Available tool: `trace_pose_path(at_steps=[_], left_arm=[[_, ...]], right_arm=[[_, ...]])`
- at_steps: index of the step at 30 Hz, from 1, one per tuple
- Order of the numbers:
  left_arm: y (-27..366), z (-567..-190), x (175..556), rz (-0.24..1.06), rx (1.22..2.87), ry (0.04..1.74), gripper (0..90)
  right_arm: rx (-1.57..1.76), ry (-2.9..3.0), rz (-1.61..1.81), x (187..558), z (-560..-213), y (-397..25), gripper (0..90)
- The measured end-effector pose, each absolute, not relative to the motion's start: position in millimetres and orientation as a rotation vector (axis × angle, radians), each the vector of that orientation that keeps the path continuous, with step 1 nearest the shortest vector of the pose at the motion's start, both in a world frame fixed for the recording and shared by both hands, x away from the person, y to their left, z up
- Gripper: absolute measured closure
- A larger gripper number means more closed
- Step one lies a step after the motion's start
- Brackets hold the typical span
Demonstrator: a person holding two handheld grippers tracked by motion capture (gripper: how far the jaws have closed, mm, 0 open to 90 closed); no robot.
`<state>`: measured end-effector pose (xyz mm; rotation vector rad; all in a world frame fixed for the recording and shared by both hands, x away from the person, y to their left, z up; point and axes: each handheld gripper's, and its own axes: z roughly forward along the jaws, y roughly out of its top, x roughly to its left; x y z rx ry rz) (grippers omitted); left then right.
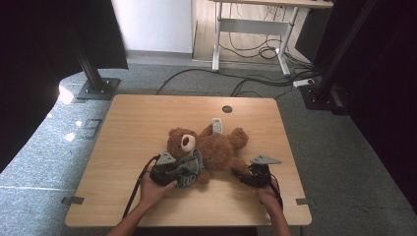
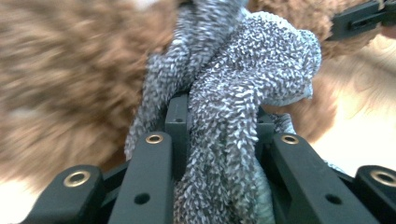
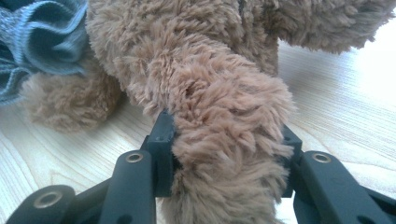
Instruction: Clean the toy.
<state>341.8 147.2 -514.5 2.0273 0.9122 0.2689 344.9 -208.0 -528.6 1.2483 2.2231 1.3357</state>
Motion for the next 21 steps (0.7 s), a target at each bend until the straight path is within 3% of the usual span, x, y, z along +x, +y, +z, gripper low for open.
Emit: trace_pose_path(at_steps=[12,21], left_arm=[[210,-513,349,0.321,1.912,1.085,69.5],[185,-495,339,0.272,1.872,0.980,69.5]], right_arm=[[1.246,2.230,1.345,345,-529,-209,55.7],[1.252,2.227,1.347,345,-529,-209,55.8]])
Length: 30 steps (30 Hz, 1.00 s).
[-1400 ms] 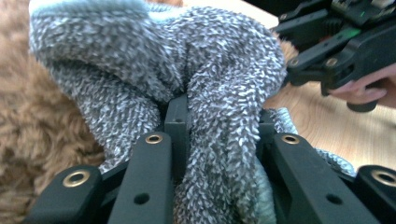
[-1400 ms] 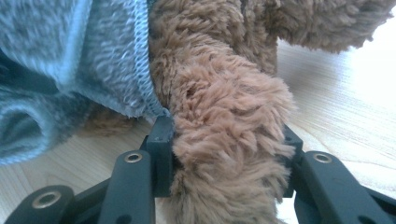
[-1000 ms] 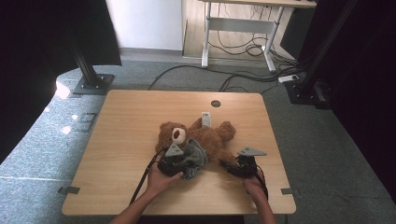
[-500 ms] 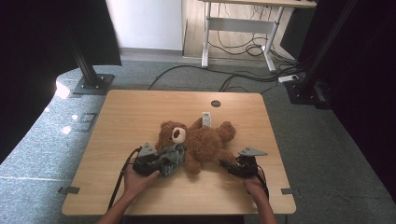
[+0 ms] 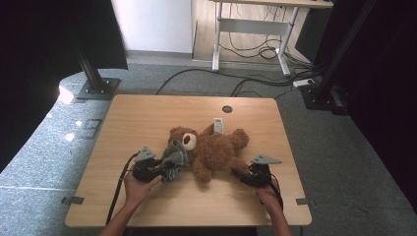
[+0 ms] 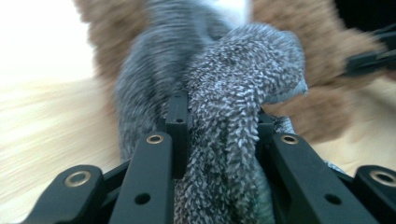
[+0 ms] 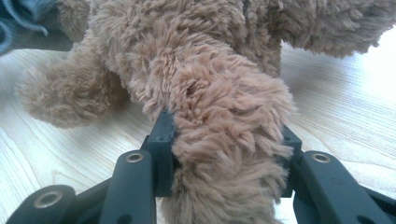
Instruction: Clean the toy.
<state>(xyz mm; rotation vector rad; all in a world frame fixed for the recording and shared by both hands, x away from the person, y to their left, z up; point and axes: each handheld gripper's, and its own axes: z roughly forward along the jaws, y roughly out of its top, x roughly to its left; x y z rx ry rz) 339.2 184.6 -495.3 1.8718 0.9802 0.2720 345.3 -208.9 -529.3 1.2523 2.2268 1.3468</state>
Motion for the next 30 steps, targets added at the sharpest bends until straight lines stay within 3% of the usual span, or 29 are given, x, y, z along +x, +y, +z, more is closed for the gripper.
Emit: trace_pose_path(at_steps=[7,15,30], left_arm=[[137,-482,342,0.186,1.863,0.875,69.4],[64,-482,348,0.207,1.959,0.761,69.2],[62,-486,358,0.208,1.990,0.795,69.4]], right_arm=[[1.246,2.226,1.336,344,-530,-207,56.1],[1.237,2.232,1.322,343,-531,-205,56.2],[1.236,2.247,1.331,343,-531,-207,56.2]])
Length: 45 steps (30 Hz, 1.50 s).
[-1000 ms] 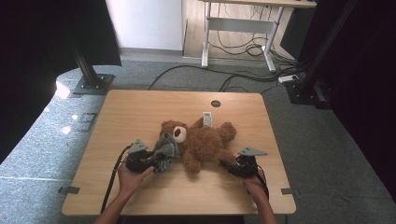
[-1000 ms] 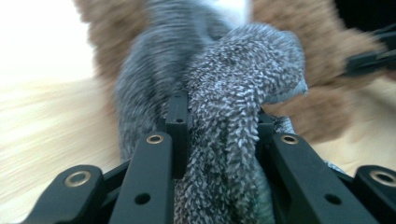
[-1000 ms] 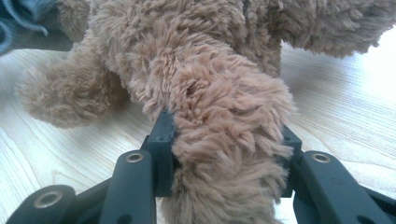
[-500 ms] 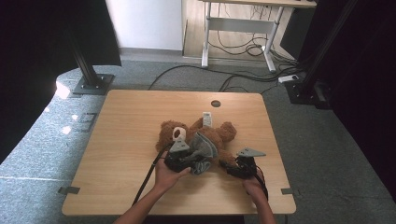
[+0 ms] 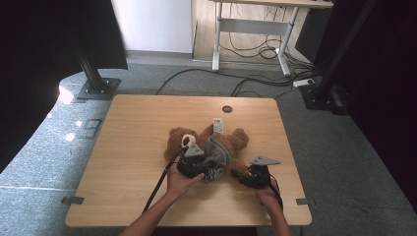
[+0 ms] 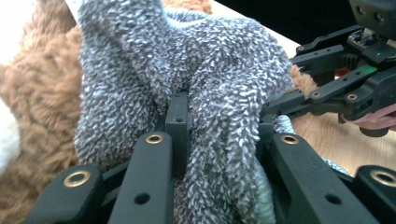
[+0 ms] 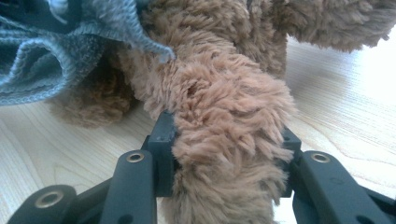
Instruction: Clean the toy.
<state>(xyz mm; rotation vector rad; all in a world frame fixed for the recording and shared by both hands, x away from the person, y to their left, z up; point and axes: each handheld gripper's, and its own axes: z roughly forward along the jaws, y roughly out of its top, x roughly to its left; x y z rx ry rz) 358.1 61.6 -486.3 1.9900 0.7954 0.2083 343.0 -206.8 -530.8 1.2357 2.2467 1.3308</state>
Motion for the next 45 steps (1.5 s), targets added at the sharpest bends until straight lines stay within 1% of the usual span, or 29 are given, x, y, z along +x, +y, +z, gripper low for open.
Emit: trace_pose_path(at_steps=[3,5,10,14,18,21,26,29,34,36,41,42,45], left_arm=[[67,-490,360,0.174,1.978,0.810,69.4],[70,-491,359,0.175,1.978,0.812,69.5],[82,-490,356,0.228,1.971,0.828,69.6],[104,-486,360,0.255,1.931,0.882,69.6],[134,-469,368,0.267,1.851,0.919,69.6],[148,-454,375,0.306,1.803,0.939,69.5],[145,-450,390,0.326,1.821,0.948,69.3],[143,-455,397,0.305,1.833,0.972,69.1],[145,-461,393,0.286,1.850,0.963,69.1],[146,-462,391,0.275,1.848,0.963,69.1],[149,-464,390,0.259,1.848,0.960,69.1],[150,-464,390,0.255,1.845,0.962,69.1],[150,-465,391,0.248,1.843,0.963,69.1]], right_arm=[[1.235,2.256,1.337,343,-530,-208,55.6],[1.231,2.261,1.339,343,-530,-209,55.4],[1.219,2.269,1.337,343,-529,-210,55.7],[1.218,2.271,1.341,343,-529,-211,55.7],[1.218,2.271,1.346,343,-529,-211,55.7],[1.224,2.268,1.354,343,-530,-211,55.7],[1.229,2.266,1.367,343,-531,-212,55.5],[1.224,2.273,1.371,343,-531,-211,55.4],[1.208,2.287,1.367,343,-531,-212,54.5],[1.194,2.288,1.357,342,-530,-212,50.2],[1.242,2.248,1.407,342,-524,-218,30.4],[1.251,2.225,1.423,342,-521,-219,27.7],[1.247,2.192,1.418,344,-512,-218,25.5]])
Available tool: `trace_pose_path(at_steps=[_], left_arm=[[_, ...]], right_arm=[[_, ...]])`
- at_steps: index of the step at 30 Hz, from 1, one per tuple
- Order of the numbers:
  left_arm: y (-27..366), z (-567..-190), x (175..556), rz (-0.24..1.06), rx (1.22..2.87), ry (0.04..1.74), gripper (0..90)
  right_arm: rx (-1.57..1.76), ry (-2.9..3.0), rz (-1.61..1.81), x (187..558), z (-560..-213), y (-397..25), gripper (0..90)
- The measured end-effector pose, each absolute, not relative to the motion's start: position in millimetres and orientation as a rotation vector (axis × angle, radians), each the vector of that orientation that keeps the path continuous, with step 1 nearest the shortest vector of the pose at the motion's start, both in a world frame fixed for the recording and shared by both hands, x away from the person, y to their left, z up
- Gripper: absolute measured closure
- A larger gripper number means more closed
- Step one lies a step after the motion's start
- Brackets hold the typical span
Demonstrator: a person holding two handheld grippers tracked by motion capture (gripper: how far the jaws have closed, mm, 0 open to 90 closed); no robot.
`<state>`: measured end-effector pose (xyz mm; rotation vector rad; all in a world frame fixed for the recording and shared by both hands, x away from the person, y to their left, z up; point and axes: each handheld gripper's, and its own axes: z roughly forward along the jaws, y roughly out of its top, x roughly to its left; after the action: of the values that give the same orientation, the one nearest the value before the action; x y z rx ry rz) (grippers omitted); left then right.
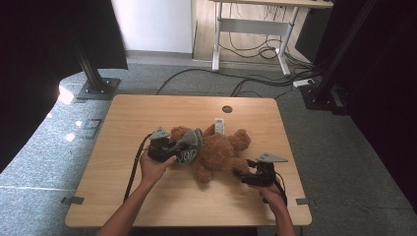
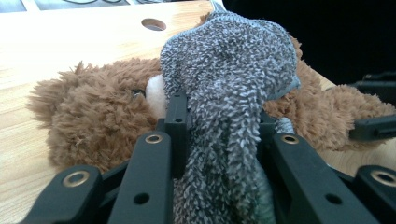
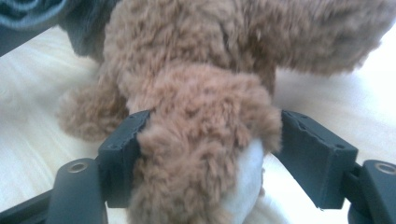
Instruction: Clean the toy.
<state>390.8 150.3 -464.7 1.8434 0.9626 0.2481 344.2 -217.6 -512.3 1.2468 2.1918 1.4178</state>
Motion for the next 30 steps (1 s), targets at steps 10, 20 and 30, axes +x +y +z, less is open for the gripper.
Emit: trace_pose_path(at_steps=[10,20,30], left_arm=[[150,-467,386,0.245,1.849,0.961,69.1],[155,-474,382,0.224,1.848,0.969,69.1],[152,-463,370,0.172,1.819,0.928,69.3]], right_arm=[[1.305,2.116,1.478,367,-481,-196,26.0],[1.340,2.173,1.262,389,-489,-138,32.1],[1.211,2.146,1.368,367,-508,-144,60.9]])
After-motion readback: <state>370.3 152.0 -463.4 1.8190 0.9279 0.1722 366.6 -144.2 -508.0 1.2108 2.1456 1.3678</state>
